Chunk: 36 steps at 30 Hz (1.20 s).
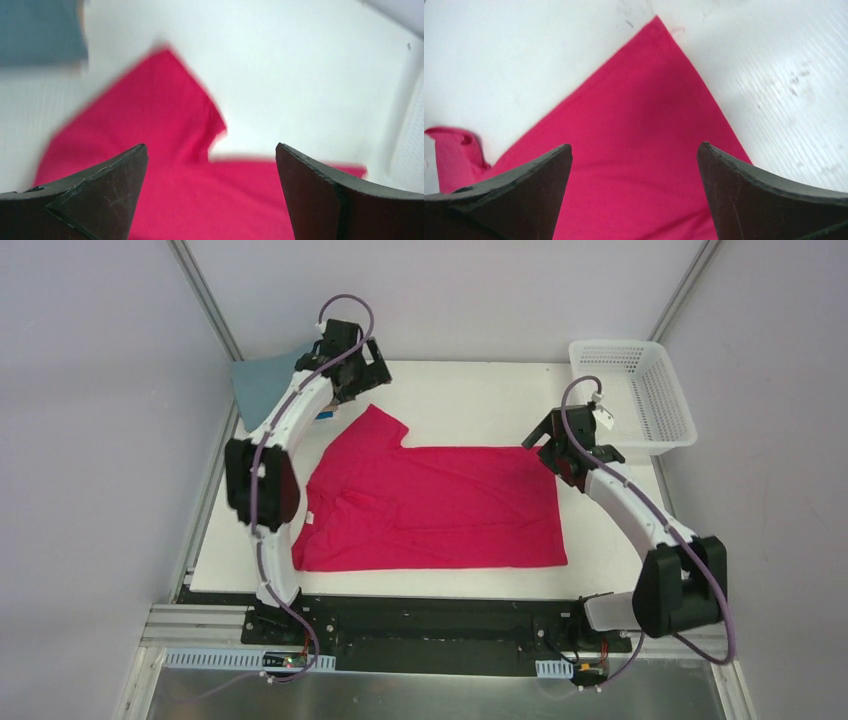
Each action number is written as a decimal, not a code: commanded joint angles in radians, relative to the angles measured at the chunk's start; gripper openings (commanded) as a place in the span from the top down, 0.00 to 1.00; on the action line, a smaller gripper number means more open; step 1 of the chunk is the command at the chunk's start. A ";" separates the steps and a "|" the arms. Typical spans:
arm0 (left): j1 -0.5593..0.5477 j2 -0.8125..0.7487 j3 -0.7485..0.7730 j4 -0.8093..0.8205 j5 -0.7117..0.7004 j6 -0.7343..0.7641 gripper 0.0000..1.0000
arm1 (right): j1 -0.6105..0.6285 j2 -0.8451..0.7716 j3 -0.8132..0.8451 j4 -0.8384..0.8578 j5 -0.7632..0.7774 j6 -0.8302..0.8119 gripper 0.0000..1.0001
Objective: Fold and stack the t-shirts
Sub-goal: Grab the side of the flattened tshirt furthest away from the robot with both arms
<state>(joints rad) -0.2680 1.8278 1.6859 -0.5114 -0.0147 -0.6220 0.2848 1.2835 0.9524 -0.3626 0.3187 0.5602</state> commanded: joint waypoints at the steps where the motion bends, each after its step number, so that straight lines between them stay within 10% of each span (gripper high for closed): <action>1: 0.035 0.319 0.376 -0.082 -0.030 0.175 0.02 | -0.030 0.135 0.122 0.072 -0.018 -0.052 0.01; 14: 0.039 0.683 0.663 -0.102 -0.115 0.275 0.26 | -0.066 0.339 0.250 0.049 0.016 -0.122 0.01; 23: 0.039 0.691 0.616 -0.102 -0.067 0.264 0.66 | -0.076 0.408 0.292 0.039 0.048 -0.149 0.01; 27: 0.039 0.690 0.610 -0.102 -0.048 0.268 1.00 | -0.080 0.450 0.318 0.060 0.089 -0.180 0.01; 36: 0.031 0.593 0.542 -0.100 -0.046 0.256 1.00 | -0.096 0.629 0.476 0.061 0.102 -0.214 0.11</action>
<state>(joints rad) -0.2237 2.5248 2.2650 -0.5976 -0.0753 -0.3588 0.1947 1.8507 1.3491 -0.3164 0.3847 0.3782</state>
